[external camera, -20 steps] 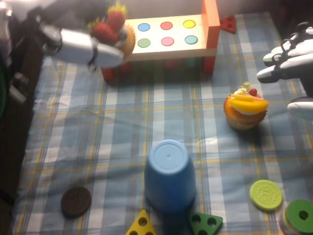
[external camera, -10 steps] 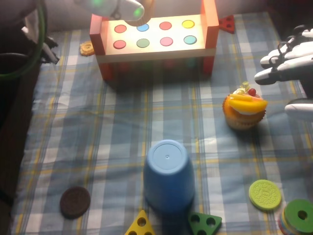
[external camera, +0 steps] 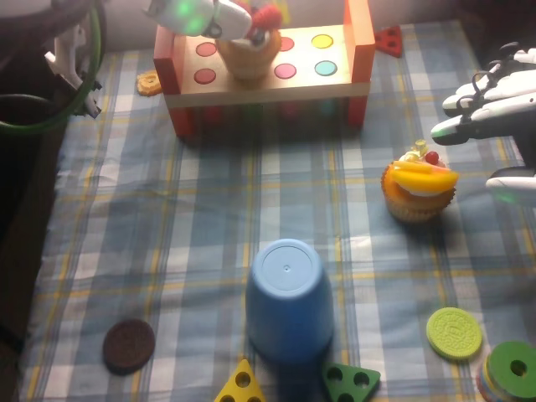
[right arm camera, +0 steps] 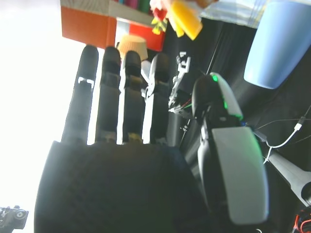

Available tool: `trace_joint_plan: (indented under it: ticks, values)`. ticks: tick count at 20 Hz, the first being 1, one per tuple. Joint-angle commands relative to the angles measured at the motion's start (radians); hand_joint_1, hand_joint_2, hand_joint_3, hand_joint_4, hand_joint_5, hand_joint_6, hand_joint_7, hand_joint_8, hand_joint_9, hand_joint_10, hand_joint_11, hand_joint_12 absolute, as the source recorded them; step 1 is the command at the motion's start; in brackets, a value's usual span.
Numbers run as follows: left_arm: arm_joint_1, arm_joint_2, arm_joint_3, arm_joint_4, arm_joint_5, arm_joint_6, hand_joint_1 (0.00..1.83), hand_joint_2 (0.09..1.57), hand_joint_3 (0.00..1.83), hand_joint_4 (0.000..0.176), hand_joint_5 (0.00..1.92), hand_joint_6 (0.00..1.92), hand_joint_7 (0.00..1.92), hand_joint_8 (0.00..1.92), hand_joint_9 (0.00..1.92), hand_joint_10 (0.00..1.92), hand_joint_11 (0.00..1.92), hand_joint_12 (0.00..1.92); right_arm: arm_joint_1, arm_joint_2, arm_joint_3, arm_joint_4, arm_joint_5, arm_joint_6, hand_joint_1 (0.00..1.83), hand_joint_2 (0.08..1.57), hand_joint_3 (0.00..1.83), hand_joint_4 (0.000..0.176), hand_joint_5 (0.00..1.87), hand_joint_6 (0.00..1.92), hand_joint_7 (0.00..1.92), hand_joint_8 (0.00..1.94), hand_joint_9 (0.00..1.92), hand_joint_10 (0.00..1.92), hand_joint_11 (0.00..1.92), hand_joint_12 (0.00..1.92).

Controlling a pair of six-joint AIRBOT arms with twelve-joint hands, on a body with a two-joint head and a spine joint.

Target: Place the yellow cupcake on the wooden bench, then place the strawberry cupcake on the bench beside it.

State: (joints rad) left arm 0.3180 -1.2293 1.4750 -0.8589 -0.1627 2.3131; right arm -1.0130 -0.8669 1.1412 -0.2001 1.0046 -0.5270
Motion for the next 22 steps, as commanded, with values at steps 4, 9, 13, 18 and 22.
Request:
trace_joint_plan:
  ticks: [4,9,13,18,22]
  values:
    - [0.017,0.007,0.002,-0.04,-0.06,0.037,0.35,1.39,0.01,0.084,0.71,0.0,0.7,0.0,0.59,0.0,0.0,0.4,0.013,-0.002,0.004,0.032,0.116,0.012,0.57,1.3,0.0,0.077,0.59,0.0,0.48,0.0,0.45,0.0,0.14,0.79]
    - [0.028,0.03,-0.03,-0.036,-0.087,0.037,0.55,1.22,0.0,0.081,0.59,0.0,0.55,0.0,0.49,0.0,0.0,0.27,0.013,-0.002,0.004,0.032,0.116,0.021,0.53,1.3,0.0,0.081,0.6,0.0,0.47,0.0,0.45,0.0,0.19,0.66]
    - [0.026,0.079,-0.108,0.036,-0.156,0.015,0.36,1.15,0.0,0.127,0.31,0.0,0.37,0.0,0.37,0.0,0.02,0.19,0.013,-0.002,0.004,0.032,0.116,0.024,0.49,1.31,0.0,0.104,0.57,0.0,0.47,0.0,0.45,0.0,0.15,0.77]
    - [0.003,0.088,-0.137,0.187,-0.174,-0.124,0.57,0.95,0.0,0.176,0.1,0.0,0.17,0.0,0.24,0.0,0.0,0.04,0.013,-0.002,0.004,0.032,0.117,0.024,0.47,1.3,0.0,0.079,0.6,0.01,0.48,0.01,0.45,0.01,0.11,0.81]
    - [-0.035,0.048,-0.093,0.203,-0.113,-0.116,0.54,0.9,0.0,0.176,0.01,0.0,0.1,0.0,0.15,0.0,0.0,0.0,0.016,-0.006,0.007,0.031,0.117,0.024,0.48,1.31,0.0,0.069,0.6,0.0,0.5,0.01,0.45,0.0,0.12,0.81]
